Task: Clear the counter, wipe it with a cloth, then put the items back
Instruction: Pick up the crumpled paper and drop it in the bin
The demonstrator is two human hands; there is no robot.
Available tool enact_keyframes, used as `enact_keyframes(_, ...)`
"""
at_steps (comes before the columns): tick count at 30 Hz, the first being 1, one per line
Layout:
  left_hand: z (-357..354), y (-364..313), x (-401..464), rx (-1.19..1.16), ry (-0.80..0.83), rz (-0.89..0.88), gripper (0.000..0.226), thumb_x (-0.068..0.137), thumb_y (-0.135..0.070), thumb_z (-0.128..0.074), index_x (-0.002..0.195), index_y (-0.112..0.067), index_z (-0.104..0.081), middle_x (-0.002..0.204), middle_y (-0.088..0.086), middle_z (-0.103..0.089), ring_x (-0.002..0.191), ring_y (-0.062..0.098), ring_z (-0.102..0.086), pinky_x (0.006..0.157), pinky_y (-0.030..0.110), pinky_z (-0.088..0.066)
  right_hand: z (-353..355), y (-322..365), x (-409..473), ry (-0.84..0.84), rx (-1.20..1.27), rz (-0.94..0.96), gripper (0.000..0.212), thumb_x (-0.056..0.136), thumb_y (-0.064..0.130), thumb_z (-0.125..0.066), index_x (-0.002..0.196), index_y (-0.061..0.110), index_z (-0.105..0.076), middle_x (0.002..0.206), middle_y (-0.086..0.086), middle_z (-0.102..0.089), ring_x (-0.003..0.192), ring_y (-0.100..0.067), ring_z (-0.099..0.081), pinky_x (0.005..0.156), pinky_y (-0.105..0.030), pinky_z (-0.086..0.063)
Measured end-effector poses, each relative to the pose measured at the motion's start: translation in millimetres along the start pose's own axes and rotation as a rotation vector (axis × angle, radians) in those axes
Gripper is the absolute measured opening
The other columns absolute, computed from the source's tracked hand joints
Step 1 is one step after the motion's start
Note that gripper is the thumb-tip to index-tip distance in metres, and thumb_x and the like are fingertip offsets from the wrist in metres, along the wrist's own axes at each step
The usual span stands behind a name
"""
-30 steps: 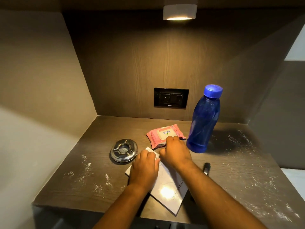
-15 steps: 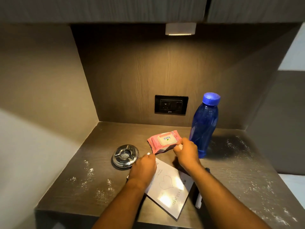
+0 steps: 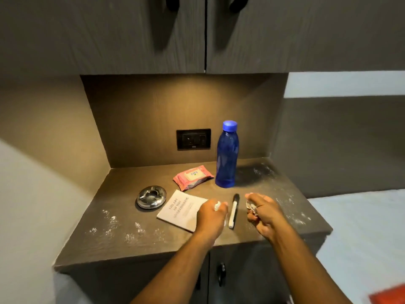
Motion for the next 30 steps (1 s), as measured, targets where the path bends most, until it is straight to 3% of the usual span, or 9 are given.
enact_keyframes(3, -40, 18, -32, -0.078, 0.107, 0.045, 0.026, 0.092, -0.034, -0.052, 0.091, -0.012, -0.066, 0.083, 0.008, -0.063, 0.076, 0.023, -0.059, 0.065, 0.03, -0.045, 46, -25, -31, -0.036, 0.033, 0.002, 0.013, 0.089, 0.001, -0.058, 0.078, 0.008, -0.055, 0.064, -0.01, -0.048, 0.049, -0.014, -0.039, 0.035, -0.02, -0.029)
enact_keyframes(8, -109, 72, -75, -0.116, 0.264, 0.155, 0.034, 0.09, -0.033, -0.058, 0.06, -0.017, -0.052, 0.045, -0.003, -0.048, 0.041, 0.016, -0.041, 0.041, 0.019, -0.031, 126, -89, -58, -0.142, 0.095, -0.097, 0.004, 0.094, 0.005, -0.055, 0.09, 0.006, -0.056, 0.072, -0.011, -0.056, 0.054, -0.017, -0.053, 0.039, -0.02, -0.035)
enact_keyframes(13, -179, 146, -91, -0.036, 0.355, 0.282, 0.035, 0.091, -0.027, -0.059, 0.059, -0.013, -0.052, 0.039, -0.002, -0.044, 0.036, 0.016, -0.037, 0.036, 0.016, -0.026, 196, -183, -41, -0.239, 0.128, -0.264, 0.011, 0.09, -0.003, -0.054, 0.088, 0.007, -0.058, 0.057, -0.007, -0.061, 0.045, -0.015, -0.062, 0.033, -0.016, -0.035)
enact_keyframes(17, -238, 229, -81, 0.048, 0.393, 0.45, 0.035, 0.093, -0.025, -0.056, 0.08, 0.007, -0.062, 0.066, 0.036, -0.051, 0.059, 0.025, -0.039, 0.041, 0.02, -0.024, 246, -277, 2, -0.252, 0.071, -0.422, 0.008, 0.088, 0.0, -0.06, 0.089, 0.007, -0.063, 0.052, -0.004, -0.064, 0.039, -0.01, -0.057, 0.036, -0.016, -0.037)
enact_keyframes(21, -306, 326, -63, 0.103, 0.383, 0.609, 0.041, 0.092, -0.027, -0.055, 0.112, 0.008, -0.06, 0.119, 0.034, -0.059, 0.086, 0.045, -0.064, 0.056, 0.04, -0.04, 296, -375, 55, -0.261, 0.053, -0.552, 0.018, 0.088, 0.01, -0.066, 0.105, 0.003, -0.065, 0.067, -0.008, -0.068, 0.052, -0.015, -0.064, 0.05, -0.027, -0.052)
enact_keyframes(24, -356, 405, -53, 0.13, 0.396, 0.698, 0.042, 0.092, -0.03, -0.056, 0.119, 0.001, -0.06, 0.102, 0.023, -0.068, 0.052, 0.022, -0.054, 0.038, 0.016, -0.037, 333, -448, 95, -0.265, 0.001, -0.64, 0.027, 0.088, 0.018, -0.069, 0.112, 0.005, -0.063, 0.083, -0.009, -0.063, 0.063, -0.018, -0.063, 0.052, -0.028, -0.055)
enact_keyframes(25, -374, 429, -48, 0.127, 0.407, 0.723, 0.044, 0.092, -0.032, -0.055, 0.123, 0.0, -0.058, 0.095, 0.02, -0.068, 0.054, 0.018, -0.055, 0.039, 0.016, -0.042, 341, -469, 107, -0.256, -0.017, -0.658, 0.029, 0.088, 0.02, -0.069, 0.113, 0.006, -0.062, 0.081, -0.008, -0.06, 0.058, -0.016, -0.06, 0.048, -0.025, -0.051)
enact_keyframes(28, -420, 484, -38, 0.147, 0.467, 0.815, 0.048, 0.094, -0.035, -0.053, 0.131, -0.003, -0.052, 0.12, 0.021, -0.064, 0.083, 0.03, -0.07, 0.068, 0.033, -0.06, 359, -515, 143, -0.237, -0.076, -0.656, 0.032, 0.086, 0.021, -0.072, 0.113, 0.007, -0.064, 0.083, -0.008, -0.062, 0.056, -0.014, -0.058, 0.042, -0.02, -0.045)
enact_keyframes(30, -439, 511, -32, 0.157, 0.549, 0.838, 0.04, 0.096, -0.034, -0.052, 0.125, -0.007, -0.056, 0.097, 0.012, -0.067, 0.053, 0.016, -0.062, 0.042, 0.018, -0.047, 362, -543, 160, -0.18, -0.102, -0.631, 0.031, 0.085, 0.021, -0.072, 0.112, 0.008, -0.065, 0.085, -0.006, -0.065, 0.063, -0.014, -0.059, 0.039, -0.018, -0.044)
Point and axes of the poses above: each hand's wrist, its own x-axis towards the middle knuckle, its own z-axis out of the back of the hand, y = z × x, the point moved 6 cm from there along x, towards the middle knuckle
